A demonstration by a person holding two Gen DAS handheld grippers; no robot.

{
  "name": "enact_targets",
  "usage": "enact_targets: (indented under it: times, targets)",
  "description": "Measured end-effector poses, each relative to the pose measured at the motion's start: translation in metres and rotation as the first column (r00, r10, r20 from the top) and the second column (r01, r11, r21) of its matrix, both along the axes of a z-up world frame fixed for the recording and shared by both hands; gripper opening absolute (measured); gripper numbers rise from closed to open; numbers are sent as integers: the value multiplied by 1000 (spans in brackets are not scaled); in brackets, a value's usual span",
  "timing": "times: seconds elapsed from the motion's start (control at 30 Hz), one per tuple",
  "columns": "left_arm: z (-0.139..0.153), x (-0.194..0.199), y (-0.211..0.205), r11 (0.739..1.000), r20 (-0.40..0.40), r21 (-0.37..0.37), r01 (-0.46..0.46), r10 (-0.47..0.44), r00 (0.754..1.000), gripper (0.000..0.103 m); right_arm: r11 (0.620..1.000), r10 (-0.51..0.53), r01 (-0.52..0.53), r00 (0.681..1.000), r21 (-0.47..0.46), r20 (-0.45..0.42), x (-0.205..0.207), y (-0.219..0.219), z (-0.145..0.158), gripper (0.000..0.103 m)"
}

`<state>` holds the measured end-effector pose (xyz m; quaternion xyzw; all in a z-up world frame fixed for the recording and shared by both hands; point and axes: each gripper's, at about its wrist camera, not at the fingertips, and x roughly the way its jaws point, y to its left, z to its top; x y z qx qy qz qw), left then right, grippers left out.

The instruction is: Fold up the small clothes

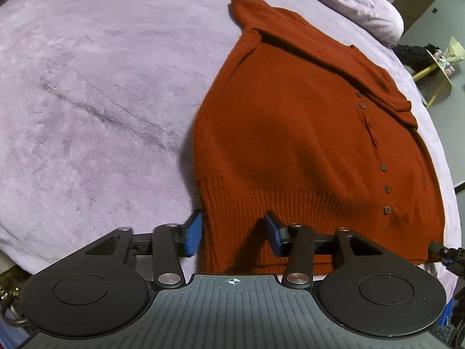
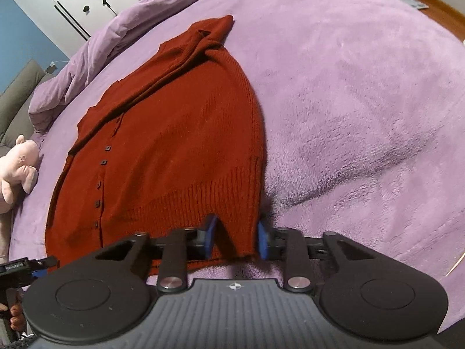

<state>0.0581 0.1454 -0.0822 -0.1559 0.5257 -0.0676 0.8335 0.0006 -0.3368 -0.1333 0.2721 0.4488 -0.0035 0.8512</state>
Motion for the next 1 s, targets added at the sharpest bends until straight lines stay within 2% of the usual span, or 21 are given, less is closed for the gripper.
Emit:
enact_targets:
  times: [0.03, 0.1, 0.2, 0.3, 0.4, 0.47, 0.6, 0.73, 0.8, 0.83, 0.87, 0.9, 1.0]
  targets:
    - [1, 0, 1, 1000, 0, 0, 7, -7, 1000, 37, 1000, 5, -5, 1000, 13, -2, 1, -1, -1, 11]
    - [2, 2, 3, 999, -8, -9, 34, -34, 999, 12, 999, 12, -12, 1000, 40, -2, 3, -1, 0, 5]
    - [9, 7, 5, 998, 5, -45, 54, -54, 999, 8, 986, -2, -2, 1000, 165, 24, 6, -8, 4, 5]
    - [32, 13, 6, 994, 85, -92, 52, -44, 995, 7, 963, -38, 13, 996, 270, 87, 15, -16, 16, 4]
    - [59, 31, 9, 991, 179, -134, 11, 14, 984, 7, 957, -66, 19, 986, 290, 152, 39, -21, 33, 4]
    - [71, 50, 10, 989, 218, -144, -25, 56, 974, 7, 971, -69, 24, 981, 238, 180, 61, -20, 44, 4]
    - [76, 90, -1, 995, 269, -46, -87, 96, 958, 8, 999, -43, 34, 970, 42, 240, 105, -7, 60, 4]
    - [67, 115, -19, 990, 293, 60, -132, 109, 950, 13, 984, -27, 70, 967, -162, 252, 133, 5, 62, 9]
    - [66, 118, -19, 985, 313, 104, -141, 103, 944, 25, 966, -6, 73, 965, -247, 260, 138, 9, 61, 13]
    - [65, 118, -17, 985, 319, 113, -128, 86, 944, 29, 962, 22, 51, 964, -267, 266, 138, 10, 59, 17]
    - [63, 118, -17, 987, 321, 116, -110, 67, 945, 35, 961, 51, 26, 962, -276, 267, 137, 9, 57, 25]
    - [59, 119, -17, 989, 313, 121, -80, 39, 949, 38, 959, 88, -11, 962, -283, 258, 138, 9, 54, 32]
    - [48, 124, -20, 986, 276, 167, 8, -55, 960, 38, 936, 169, -91, 964, -340, 206, 145, 15, 43, 33]
